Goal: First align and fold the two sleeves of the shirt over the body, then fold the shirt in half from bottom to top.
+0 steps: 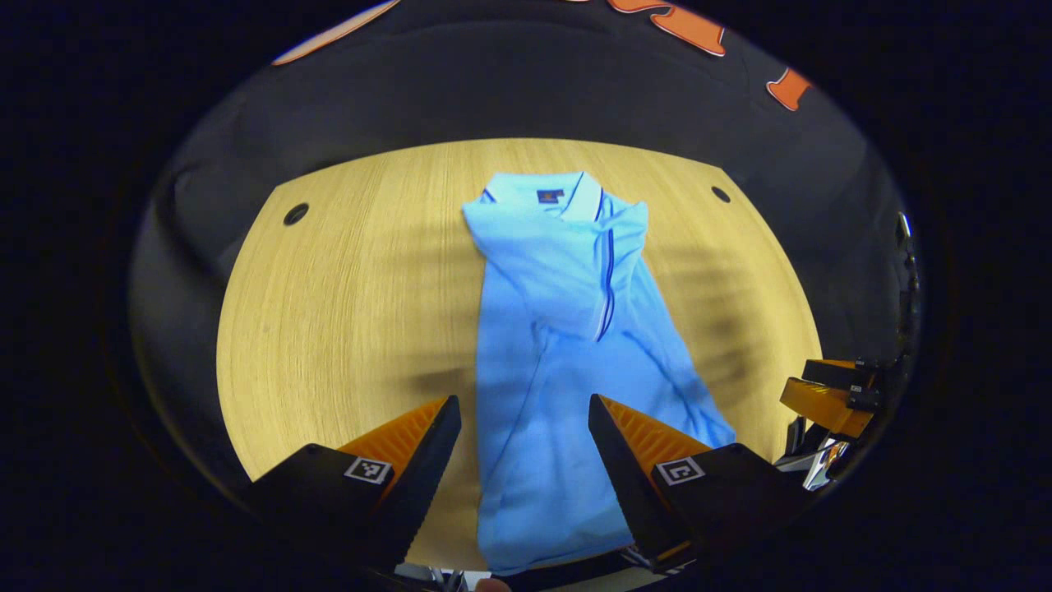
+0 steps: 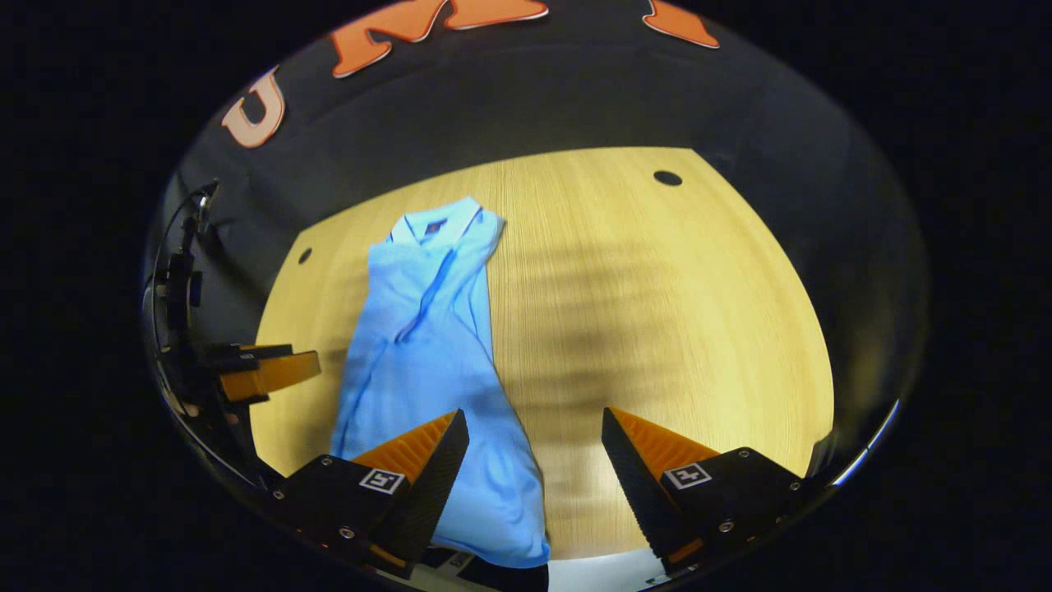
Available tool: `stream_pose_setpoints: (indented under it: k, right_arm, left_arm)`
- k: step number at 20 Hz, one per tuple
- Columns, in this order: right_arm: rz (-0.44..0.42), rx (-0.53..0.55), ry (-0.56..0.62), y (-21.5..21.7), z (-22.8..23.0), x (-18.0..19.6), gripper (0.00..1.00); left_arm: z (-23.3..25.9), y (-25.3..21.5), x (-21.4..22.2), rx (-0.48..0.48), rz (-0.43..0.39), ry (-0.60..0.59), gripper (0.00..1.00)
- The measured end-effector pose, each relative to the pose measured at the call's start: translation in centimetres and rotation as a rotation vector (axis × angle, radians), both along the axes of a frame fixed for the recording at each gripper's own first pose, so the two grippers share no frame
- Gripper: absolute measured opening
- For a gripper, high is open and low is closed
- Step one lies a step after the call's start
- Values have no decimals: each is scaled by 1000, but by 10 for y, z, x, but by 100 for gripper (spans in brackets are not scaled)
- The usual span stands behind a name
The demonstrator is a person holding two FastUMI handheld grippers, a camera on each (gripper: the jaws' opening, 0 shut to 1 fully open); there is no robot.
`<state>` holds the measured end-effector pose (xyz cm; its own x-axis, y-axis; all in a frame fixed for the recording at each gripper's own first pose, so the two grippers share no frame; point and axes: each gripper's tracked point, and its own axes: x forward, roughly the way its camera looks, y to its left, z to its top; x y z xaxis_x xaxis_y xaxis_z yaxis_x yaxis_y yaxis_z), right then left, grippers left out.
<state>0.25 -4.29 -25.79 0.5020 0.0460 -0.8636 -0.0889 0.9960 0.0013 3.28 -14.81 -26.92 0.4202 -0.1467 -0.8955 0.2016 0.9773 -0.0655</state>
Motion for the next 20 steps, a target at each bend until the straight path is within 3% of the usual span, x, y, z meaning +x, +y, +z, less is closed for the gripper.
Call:
stream_pose_setpoints:
  k: [6, 10, 20]
  right_arm:
    - [32, -89, 211, -14, -58, -89, 99]
    - [29, -80, 309, -7, -85, -129, 99]
    - [39, -113, 378, 4, -117, -158, 99]
  left_arm:
    - [-42, 50, -110, -11, 78, 152, 100]
    - [-79, 67, -168, 13, 99, 258, 100]
    - [-113, 59, -205, -5, 110, 345, 100]
